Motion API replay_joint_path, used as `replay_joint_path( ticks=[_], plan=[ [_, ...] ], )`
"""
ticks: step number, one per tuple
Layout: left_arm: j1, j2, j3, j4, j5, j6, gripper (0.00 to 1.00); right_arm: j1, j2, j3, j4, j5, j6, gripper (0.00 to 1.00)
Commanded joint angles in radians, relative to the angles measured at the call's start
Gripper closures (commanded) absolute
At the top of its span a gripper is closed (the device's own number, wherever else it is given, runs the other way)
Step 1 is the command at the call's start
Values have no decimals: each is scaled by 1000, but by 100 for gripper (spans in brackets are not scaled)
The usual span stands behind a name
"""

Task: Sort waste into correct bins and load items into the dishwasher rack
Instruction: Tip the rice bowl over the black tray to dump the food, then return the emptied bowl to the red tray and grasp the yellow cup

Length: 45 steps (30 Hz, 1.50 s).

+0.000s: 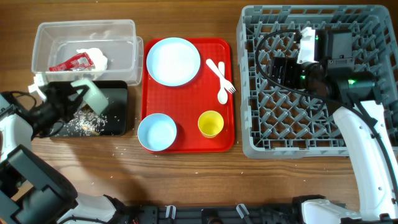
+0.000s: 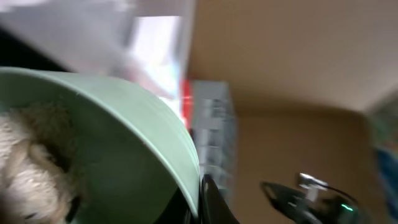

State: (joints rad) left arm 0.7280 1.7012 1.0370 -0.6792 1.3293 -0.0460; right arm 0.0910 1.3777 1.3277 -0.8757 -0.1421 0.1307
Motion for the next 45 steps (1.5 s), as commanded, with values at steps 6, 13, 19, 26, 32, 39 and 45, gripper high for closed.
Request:
replay_joint_path(
  ticks=[6, 13, 19, 26, 32, 39, 45],
  plan=[
    [22, -12, 1, 10, 248, -146, 96, 3, 8, 20, -4, -17, 11, 0],
    [46, -12, 1, 49, 245, -303, 96, 3, 8, 20, -4, -17, 11, 0],
    [48, -13, 1, 92, 207, -353, 96, 3, 8, 20, -2, -17, 11, 0],
    [13, -40, 4, 148, 138, -501, 96, 3, 8, 20, 3, -17, 11, 0],
    [-199, -205, 73, 194, -120, -599, 96, 3, 12, 20, 23, -17, 30, 0],
    [-717, -252, 169, 223, -642, -620, 96, 3, 35, 19, 0, -16, 29, 0],
    [-1136, -114, 169, 185, -1193, -534, 96, 3, 47, 0, 0, -17, 29, 0]
  ],
)
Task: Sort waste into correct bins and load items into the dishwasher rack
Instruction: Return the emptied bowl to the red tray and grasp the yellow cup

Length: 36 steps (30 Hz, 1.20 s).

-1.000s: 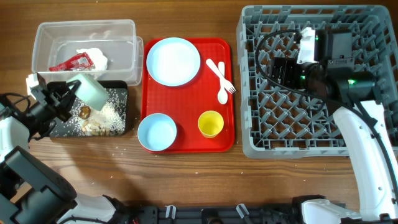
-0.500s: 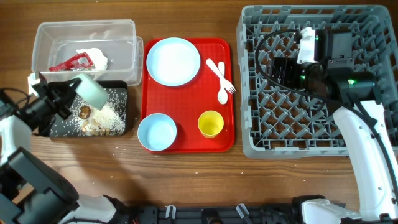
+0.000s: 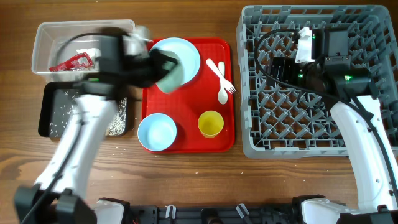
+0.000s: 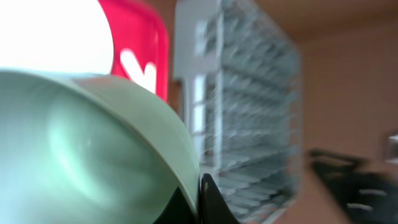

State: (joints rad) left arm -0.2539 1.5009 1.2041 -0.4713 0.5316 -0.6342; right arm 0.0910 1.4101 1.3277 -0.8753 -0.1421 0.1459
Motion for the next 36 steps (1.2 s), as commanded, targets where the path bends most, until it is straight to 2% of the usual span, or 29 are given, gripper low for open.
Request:
replay_joint_path(
  ticks=[1, 5, 10, 11, 13, 16, 18, 21, 25, 28, 32, 34, 35, 36],
  plan=[
    [-198, 119, 2, -35, -449, 54, 96, 3, 17, 0, 0, -17, 14, 0],
    [-295, 240, 2, -81, -504, 54, 96, 3, 24, 0, -1, -17, 14, 0],
    [-304, 301, 2, -94, -540, 54, 96, 3, 24, 0, -1, -17, 14, 0],
    [-304, 301, 2, -94, -542, 54, 91, 3, 24, 0, -1, -17, 14, 0],
    [-304, 299, 2, -89, -541, 54, 70, 3, 24, 0, 1, -18, 15, 0],
    [-304, 283, 21, -95, -540, 55, 48, 3, 24, 0, 11, -44, 14, 0],
    [-304, 261, 57, -132, -538, 63, 42, 3, 24, 0, 18, -44, 14, 0],
    [-304, 224, 113, -188, -463, 163, 36, 3, 24, 0, 26, -44, 15, 0],
    [-306, 206, 124, -269, -336, 241, 35, 3, 24, 0, 24, -44, 15, 0],
    [-312, 226, 124, -397, -331, 264, 37, 3, 24, 0, 23, -44, 15, 0],
    [-340, 272, 116, -454, -330, 264, 42, 3, 24, 0, 22, -44, 15, 0],
    [-354, 291, 111, -451, -331, 264, 47, 3, 24, 0, 21, -44, 15, 0],
    [-371, 321, 111, -435, -330, 260, 60, 3, 24, 0, 21, -43, 15, 0],
    [-373, 322, 109, -439, -330, 259, 64, 3, 24, 0, 20, -44, 15, 0]
  ],
)
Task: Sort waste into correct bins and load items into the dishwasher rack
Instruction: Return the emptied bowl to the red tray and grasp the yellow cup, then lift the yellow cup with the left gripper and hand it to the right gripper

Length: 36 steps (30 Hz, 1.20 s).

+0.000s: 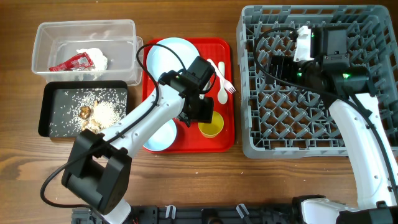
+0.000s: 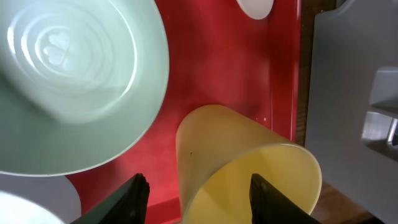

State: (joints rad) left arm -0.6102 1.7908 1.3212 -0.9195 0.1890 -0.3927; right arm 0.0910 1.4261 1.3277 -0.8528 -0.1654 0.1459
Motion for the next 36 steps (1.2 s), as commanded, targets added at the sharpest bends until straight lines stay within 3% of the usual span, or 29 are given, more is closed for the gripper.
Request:
replay_joint_path(
  ticks=[1, 5, 8, 10, 17, 21, 25, 28, 33, 36],
  plan=[
    [-16, 32, -9, 9, 12, 18, 70, 3, 8, 0, -3, -20, 15, 0],
    [-16, 32, -9, 16, 11, -4, 83, 3, 8, 0, -2, -20, 14, 0],
    [-18, 33, -9, 18, 11, -8, 85, 3, 8, 0, -3, -20, 14, 0],
    [-21, 35, -11, 24, 11, -8, 96, 3, 8, 0, -3, -20, 14, 0],
    [15, 29, 8, 17, 56, -7, 96, 3, 8, 0, -9, -40, 14, 0],
    [134, -28, 45, -12, 325, 47, 96, 3, 8, 0, -1, -155, 12, 0],
    [295, -99, 50, 38, 743, 102, 96, 3, 8, 0, 35, -409, 10, 0],
    [378, -117, 50, 82, 967, 102, 96, 3, 8, 0, 75, -588, -9, 0],
    [450, -117, 50, 143, 1216, 101, 96, 3, 8, 0, 123, -835, -90, 0],
    [456, -117, 50, 153, 1262, 101, 96, 3, 8, 0, 159, -960, -130, 0]
  ],
)
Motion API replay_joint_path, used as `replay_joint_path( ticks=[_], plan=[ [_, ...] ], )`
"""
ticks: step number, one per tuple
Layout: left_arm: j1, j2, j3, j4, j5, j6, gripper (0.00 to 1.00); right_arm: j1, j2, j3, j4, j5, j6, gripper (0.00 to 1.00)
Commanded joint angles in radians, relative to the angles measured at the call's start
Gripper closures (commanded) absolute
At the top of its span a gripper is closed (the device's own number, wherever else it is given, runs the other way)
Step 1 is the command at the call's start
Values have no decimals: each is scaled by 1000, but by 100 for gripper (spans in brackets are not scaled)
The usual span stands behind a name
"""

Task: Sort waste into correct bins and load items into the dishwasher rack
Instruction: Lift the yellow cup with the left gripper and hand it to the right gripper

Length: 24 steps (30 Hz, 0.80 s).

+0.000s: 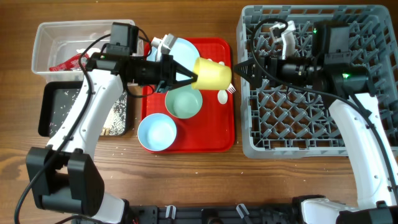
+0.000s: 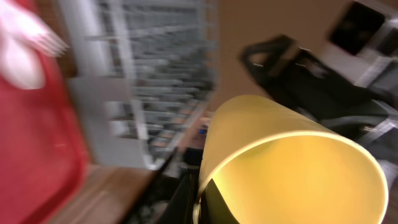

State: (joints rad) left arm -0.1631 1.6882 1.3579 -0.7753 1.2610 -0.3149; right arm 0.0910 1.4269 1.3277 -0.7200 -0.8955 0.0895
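Observation:
My left gripper [image 1: 194, 77] is shut on the rim of the yellow cup [image 1: 213, 73], one finger inside it. The cup is held on its side above the red tray [image 1: 217, 140], its base toward the grey dishwasher rack [image 1: 311, 134]. In the left wrist view the cup [image 2: 292, 168] fills the lower right. My right gripper [image 1: 242, 66] points left at the rack's left edge, a short gap from the cup, and looks open. On the tray sit an empty green bowl [image 1: 184, 103], a blue bowl [image 1: 157, 132], a pale plate [image 1: 186, 51] and white cutlery [image 1: 222, 95].
A clear bin [image 1: 46, 37] with a red wrapper and crumpled paper stands at the back left. In front of it lies a black tray [image 1: 56, 115] with rice and food scraps. My left arm crosses above both bins.
My left gripper was open around the yellow cup standing on the tray. Now it is shut on the cup and holds it up, tipped toward the rack. My right gripper has turned left to face it.
My left gripper first held the green bowl, with food in it, tilted over the black tray. Then it held the emptied bowl above the red tray. Then the bowl lay on the tray and the gripper stood open at the yellow cup, which it now holds aloft.

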Motion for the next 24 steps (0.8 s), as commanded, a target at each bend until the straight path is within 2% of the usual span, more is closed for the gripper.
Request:
replay_joint_path(
  ticks=[1, 4, 9, 15, 20, 24],
  plan=[
    [9, -14, 14, 10, 190, 23, 96, 3, 8, 0, 35, -267, -91, 0],
    [9, -14, 14, 10, 196, 19, 96, 3, 8, 0, 58, -346, -120, 0],
    [9, -14, 14, 31, 264, 19, 96, 5, 18, 0, 100, -372, -113, 1],
    [9, -14, 14, 32, 265, 19, 96, 76, 56, 0, 113, -382, -113, 6],
    [9, -14, 14, 33, 265, 20, 96, 154, 83, 0, 168, -381, -102, 22],
    [9, -14, 14, 43, 264, 20, 96, 173, 84, 0, 210, -381, -63, 29]
  ],
)
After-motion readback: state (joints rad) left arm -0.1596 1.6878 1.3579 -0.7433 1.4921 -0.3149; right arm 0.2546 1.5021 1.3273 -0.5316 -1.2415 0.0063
